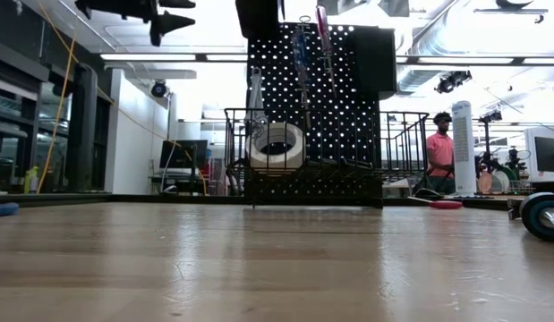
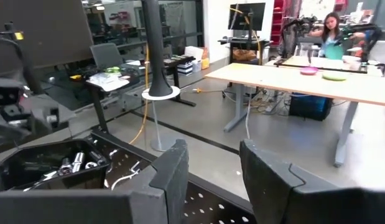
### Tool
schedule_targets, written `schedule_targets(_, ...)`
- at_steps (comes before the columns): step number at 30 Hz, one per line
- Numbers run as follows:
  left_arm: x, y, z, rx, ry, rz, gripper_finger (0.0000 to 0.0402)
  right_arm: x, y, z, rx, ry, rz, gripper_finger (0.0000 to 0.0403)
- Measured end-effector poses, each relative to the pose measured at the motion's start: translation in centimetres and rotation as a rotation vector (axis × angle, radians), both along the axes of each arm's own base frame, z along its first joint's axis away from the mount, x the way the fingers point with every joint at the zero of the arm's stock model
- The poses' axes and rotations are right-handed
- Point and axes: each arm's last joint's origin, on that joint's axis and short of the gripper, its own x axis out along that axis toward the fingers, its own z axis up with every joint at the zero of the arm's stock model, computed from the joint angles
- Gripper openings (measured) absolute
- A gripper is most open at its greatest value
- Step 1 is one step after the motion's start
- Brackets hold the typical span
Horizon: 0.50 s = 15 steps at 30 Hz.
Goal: Hang tools onto peg board
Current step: Put the blue plier in the right black bin on the pegboard
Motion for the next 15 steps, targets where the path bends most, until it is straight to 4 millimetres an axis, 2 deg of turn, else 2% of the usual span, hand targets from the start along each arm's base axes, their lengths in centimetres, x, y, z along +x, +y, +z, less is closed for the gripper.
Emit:
schedule_targets(3,0.1,-1.6,-1.3,-0.157,0.082,-0.085,0.0182,0.1,0.1,0.0,0.001,0.0,0.03,0.0137)
schedule_targets(7,0.8,-5.4,-3.9,-0.356,0.333,-0.141,0.0182,0.1,0.1,0.0,0.002,0.001,0.04,0.0137)
schedule_targets(11,0.9,-9.1,-7.3,-0.581,0.699,-0.056,0.0182,0.1,0.1,0.0,0.002,0.001,0.04,0.0137)
schedule_targets(15,0.7,-12.0,-11.3,-0.809,0.95,0.096,0.0182,0.1,0.1,0.0,0.002,0.001,0.041,0.0137)
